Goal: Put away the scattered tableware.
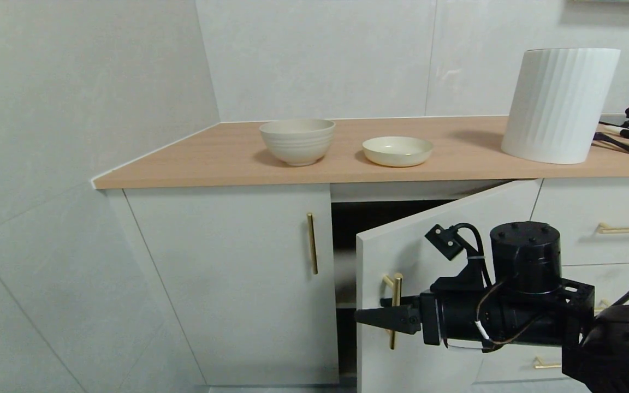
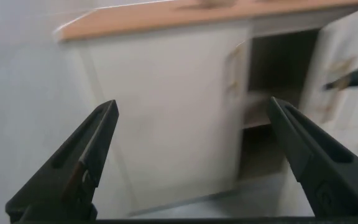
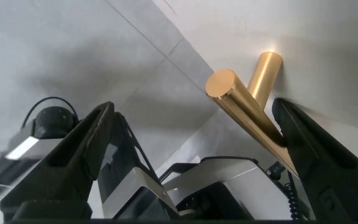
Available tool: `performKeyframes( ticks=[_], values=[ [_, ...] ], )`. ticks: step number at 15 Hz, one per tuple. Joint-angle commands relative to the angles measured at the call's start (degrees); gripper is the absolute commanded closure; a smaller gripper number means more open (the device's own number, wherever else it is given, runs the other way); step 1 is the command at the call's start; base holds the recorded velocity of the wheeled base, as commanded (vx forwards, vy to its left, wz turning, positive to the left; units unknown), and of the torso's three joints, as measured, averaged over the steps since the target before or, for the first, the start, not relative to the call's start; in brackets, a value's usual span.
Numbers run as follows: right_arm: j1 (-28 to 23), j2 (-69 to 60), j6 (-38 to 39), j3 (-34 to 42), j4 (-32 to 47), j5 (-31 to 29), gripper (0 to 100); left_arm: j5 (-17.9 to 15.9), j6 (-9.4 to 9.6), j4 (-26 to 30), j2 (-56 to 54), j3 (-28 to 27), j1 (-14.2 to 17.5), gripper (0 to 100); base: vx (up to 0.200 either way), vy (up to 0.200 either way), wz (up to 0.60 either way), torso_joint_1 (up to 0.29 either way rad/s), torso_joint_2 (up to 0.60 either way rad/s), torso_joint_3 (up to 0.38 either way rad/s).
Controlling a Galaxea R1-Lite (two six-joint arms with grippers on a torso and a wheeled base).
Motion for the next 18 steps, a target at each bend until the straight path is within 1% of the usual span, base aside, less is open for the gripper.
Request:
performKeyframes(
  ticks=[1, 2, 3, 4, 5, 6, 7, 8, 9, 10, 11, 12, 13, 14, 16, 18],
  values=[
    [2.0, -1.3, -0.1, 0.7, -0.2, 0.2, 0, -8.1, -3.55, 0.5, 29.2, -19.0, -0.6, 0, 0.000, 0.000, 0.00, 0.000, 0.00, 0.000],
    [2.0, -2.0, 0.0, 1.0, -0.2, 0.2, 0, -11.0, -3.90, 0.4, 35.1, -20.8, -1.3, 0, 0.000, 0.000, 0.00, 0.000, 0.00, 0.000],
    [2.0, -2.6, 0.0, 1.1, -0.2, 0.2, 0, -14.7, -4.34, -0.9, 42.4, -20.6, -3.5, 0, 0.000, 0.000, 0.00, 0.000, 0.00, 0.000],
    [2.0, -2.8, 0.0, 1.1, -0.2, 0.2, 0, -16.1, -4.95, -1.3, 46.1, -19.5, -5.0, 0, 0.000, 0.000, 0.00, 0.000, 0.00, 0.000],
    [2.0, -3.3, 0.0, 1.4, -0.2, 0.2, 0, -16.6, -5.30, -4.4, 54.7, -15.5, -7.4, 0, 0.000, 0.000, 0.00, 0.000, 0.00, 0.000],
    [2.0, -3.3, 0.0, 1.6, -0.2, 0.2, 0, -16.8, -5.57, -9.0, 58.9, -12.3, -7.8, 0, 0.000, 0.000, 0.00, 0.000, 0.00, 0.000],
    [2.0, -3.4, 0.0, 1.8, -0.2, 0.2, 0, -16.7, -5.48, -17.7, 63.8, -8.4, -10.1, 0, 0.000, 0.000, 0.00, 0.000, 0.00, 0.000],
    [2.0, -3.3, 0.0, 1.6, -0.2, 0.2, 0, -16.5, -6.27, -25.5, 66.5, -5.1, -12.8, 0, 0.000, 0.000, 0.00, 0.000, 0.00, 0.000],
    [2.1, -3.3, 0.0, 1.8, -0.2, 0.2, 0, -16.5, -8.38, -32.0, 68.5, -2.6, -15.3, 0, 0.000, 0.000, 0.00, 0.000, 0.00, 0.000],
    [2.1, -3.3, 0.1, 1.8, -0.2, 0.2, 0, -15.9, -11.37, -36.7, 70.0, -1.1, -18.2, 0, 0.000, 0.000, 0.00, 0.000, 0.00, 0.000],
    [2.1, -3.3, 0.1, 1.8, -0.2, 0.2, 0, -14.6, -15.24, -39.4, 70.9, -0.7, -20.0, 0, 0.000, 0.000, 0.00, 0.000, 0.00, 0.000],
    [2.1, -3.2, 0.1, 1.8, -0.2, 0.2, 0, -14.1, -17.43, -39.7, 71.3, -0.8, -21.2, 100, 0.000, 0.000, 0.00, 0.000, 0.00, 0.000],
    [2.1, -3.2, 0.1, 1.9, -0.2, 0.2, 0, -14.0, -18.22, -39.7, 71.3, -0.8, -21.7, 100, 0.000, 0.000, 0.00, 0.000, 0.00, 0.000],
    [2.1, -3.0, 0.1, 1.9, -0.2, 0.2, 0, -14.1, -18.49, -39.8, 71.3, -0.9, -22.2, 100, 0.000, 0.000, 0.00, 0.000, 0.00, 0.000],
    [2.1, -2.8, 0.1, 1.9, -0.2, 0.2, 0, -14.1, -18.14, -40.1, 71.7, -1.3, -22.2, 100, 0.000, 0.000, 0.00, 0.000, 0.00, 0.000],
    [2.4, -2.8, 0.2, 2.0, -0.2, 0.2, 0, -14.6, -17.78, -45.2, 73.8, -1.5, -22.3, 100, 0.000, 0.000, 0.00, 0.000, 0.00, 0.000]
  ],
)
